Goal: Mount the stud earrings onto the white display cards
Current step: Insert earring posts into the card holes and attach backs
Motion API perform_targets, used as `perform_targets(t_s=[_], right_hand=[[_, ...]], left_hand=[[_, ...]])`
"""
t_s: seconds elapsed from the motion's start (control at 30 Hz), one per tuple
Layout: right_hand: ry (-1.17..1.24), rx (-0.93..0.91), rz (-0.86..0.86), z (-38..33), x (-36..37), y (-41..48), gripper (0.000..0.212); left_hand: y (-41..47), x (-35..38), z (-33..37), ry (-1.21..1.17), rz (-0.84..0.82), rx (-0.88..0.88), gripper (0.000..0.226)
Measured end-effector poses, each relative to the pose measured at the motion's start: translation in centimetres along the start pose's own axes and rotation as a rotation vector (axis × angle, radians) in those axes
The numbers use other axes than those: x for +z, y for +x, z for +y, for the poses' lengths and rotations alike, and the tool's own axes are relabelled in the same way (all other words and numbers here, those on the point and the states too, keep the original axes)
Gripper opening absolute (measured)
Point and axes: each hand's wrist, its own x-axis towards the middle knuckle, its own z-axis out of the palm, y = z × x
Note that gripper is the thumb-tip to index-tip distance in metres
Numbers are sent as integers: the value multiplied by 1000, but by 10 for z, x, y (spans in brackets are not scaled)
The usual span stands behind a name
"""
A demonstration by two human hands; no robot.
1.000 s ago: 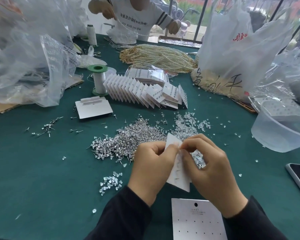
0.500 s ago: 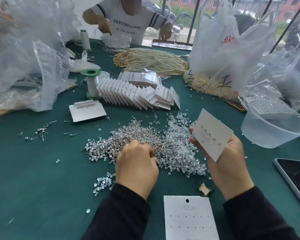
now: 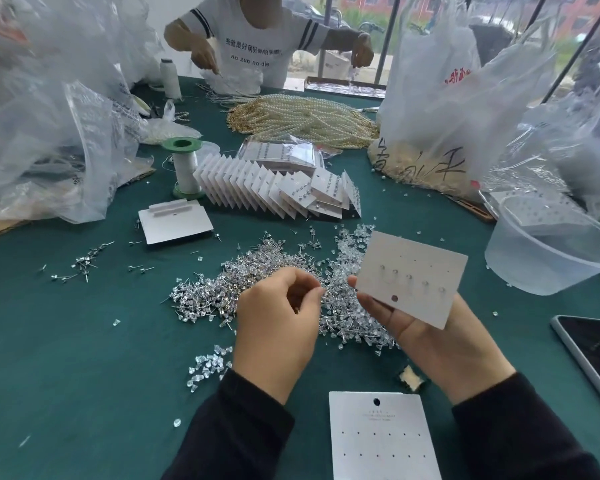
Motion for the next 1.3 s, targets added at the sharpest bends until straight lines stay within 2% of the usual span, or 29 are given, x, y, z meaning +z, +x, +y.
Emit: perform_targets(t_s=[0.13,0.3,0.37,0.43,0.57,0.67,0.87,0.93,0.97,1.03,1.1,1.17,1.3], right_hand=[[-54,17,-99,3,3,-1,46],[-151,37,-140,5,7,-5,53],[-175,34,-141,5,7,-6,44],[-196,35,-94,6,7,-6,25],[-299,11,-12,7,9,-5,27],[-338,-6,-9,7,12,-6,15],[-416,-91,-26,11,10,-4,9],[-492,-179,-30,13,9,-4,7],[-552,-232,-35,14,9,-4,2],[-734,-364,-23,17,9,-3,10],[-930,-516,-19,21,9,-3,9],[-1055,-642,-31,23,11,-3,6],[-1129,-730,-10,23,9,-3,6]], left_hand=[[-1,-2,6,-306,-50,-23,17],[-2,-4,10,-482,-47,-72,16],[-1,-5,10,-448,-41,-69,16],[-2,-4,10,-341,-57,-23,16],[-3,-3,11,-207,-72,56,7],[-4,-3,11,-146,-22,95,4],[-3,-2,10,-75,-6,128,3],[-2,-3,10,-194,-46,31,7],[-2,-4,11,-315,-78,-57,9],[-1,-6,14,-581,-159,-260,10],[-1,-8,16,-703,-263,-398,27],[-1,-9,16,-728,-344,-438,35],[-1,-11,13,-813,-357,-481,29]])
